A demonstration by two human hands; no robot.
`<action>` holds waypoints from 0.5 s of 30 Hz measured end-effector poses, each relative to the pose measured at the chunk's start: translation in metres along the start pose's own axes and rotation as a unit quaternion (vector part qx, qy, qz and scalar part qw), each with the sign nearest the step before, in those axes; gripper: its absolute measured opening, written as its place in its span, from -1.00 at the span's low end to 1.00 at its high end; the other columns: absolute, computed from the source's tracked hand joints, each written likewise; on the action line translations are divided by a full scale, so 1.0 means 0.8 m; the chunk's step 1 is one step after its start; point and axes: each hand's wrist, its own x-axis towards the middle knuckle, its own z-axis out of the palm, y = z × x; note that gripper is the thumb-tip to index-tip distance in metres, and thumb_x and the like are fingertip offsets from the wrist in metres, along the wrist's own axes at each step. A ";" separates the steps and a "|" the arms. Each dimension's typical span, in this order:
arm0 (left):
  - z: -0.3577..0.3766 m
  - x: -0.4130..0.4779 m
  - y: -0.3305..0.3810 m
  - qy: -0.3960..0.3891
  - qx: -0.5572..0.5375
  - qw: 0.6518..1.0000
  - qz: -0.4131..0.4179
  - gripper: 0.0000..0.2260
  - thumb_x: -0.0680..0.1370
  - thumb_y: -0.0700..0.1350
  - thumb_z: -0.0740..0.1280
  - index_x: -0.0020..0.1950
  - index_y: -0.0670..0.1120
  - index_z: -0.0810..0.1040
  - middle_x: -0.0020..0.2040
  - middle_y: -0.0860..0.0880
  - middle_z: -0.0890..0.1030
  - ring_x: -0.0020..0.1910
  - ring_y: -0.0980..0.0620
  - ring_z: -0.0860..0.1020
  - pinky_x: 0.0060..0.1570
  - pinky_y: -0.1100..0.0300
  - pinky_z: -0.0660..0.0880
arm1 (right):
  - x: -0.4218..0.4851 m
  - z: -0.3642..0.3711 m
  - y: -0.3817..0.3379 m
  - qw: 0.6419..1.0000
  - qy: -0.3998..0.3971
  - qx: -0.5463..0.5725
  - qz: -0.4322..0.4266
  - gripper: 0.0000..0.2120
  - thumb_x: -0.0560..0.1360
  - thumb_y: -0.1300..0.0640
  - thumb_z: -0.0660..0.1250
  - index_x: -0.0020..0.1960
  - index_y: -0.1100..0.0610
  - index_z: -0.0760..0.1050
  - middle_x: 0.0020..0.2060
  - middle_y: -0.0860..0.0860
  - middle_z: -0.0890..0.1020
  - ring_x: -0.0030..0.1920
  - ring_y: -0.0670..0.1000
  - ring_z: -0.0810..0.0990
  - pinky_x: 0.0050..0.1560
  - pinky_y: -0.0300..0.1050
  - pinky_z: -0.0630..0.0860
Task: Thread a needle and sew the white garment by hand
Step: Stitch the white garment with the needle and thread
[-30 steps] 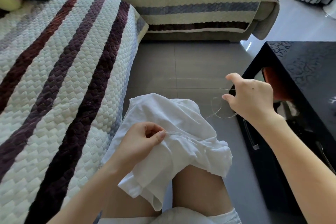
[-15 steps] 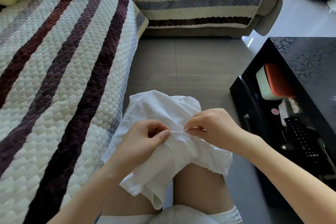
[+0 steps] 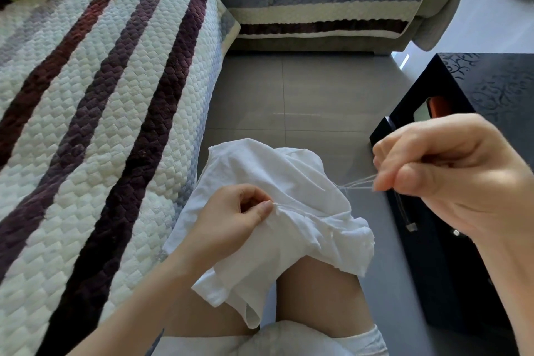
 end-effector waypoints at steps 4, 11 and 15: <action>-0.001 0.001 0.000 -0.039 -0.092 0.995 -0.030 -0.89 0.54 -0.23 0.34 -0.15 -0.13 0.64 -0.28 0.03 0.63 -0.27 0.21 0.55 -0.22 0.42 0.45 | -0.006 0.026 0.010 0.970 -0.114 -0.214 0.020 -0.95 0.35 0.17 0.51 -0.18 0.11 0.68 -0.41 -0.38 0.44 -0.42 -0.31 0.42 -0.33 -0.55 0.27; -0.008 -0.006 0.005 -0.138 -0.243 0.958 -0.058 -0.92 0.43 -0.16 0.39 -0.21 -0.07 0.68 -0.28 0.01 0.64 -0.28 0.16 0.57 -0.27 0.37 0.49 | -0.016 0.034 0.033 0.839 -0.086 -0.532 0.076 -0.53 0.22 -0.38 0.34 -0.50 0.02 0.41 -0.59 -0.13 0.36 -0.54 -0.11 0.29 -0.46 -0.33 0.19; -0.008 -0.008 0.007 -0.159 -0.255 0.952 -0.056 -0.93 0.44 -0.14 0.41 -0.21 -0.05 0.69 -0.26 0.00 0.66 -0.26 0.15 0.60 -0.25 0.34 0.52 | -0.018 0.033 0.044 0.842 -0.008 -0.530 0.104 -0.53 0.23 -0.44 0.27 -0.43 -0.03 0.49 -0.61 -0.18 0.23 -0.55 -0.19 0.21 -0.42 -0.32 0.15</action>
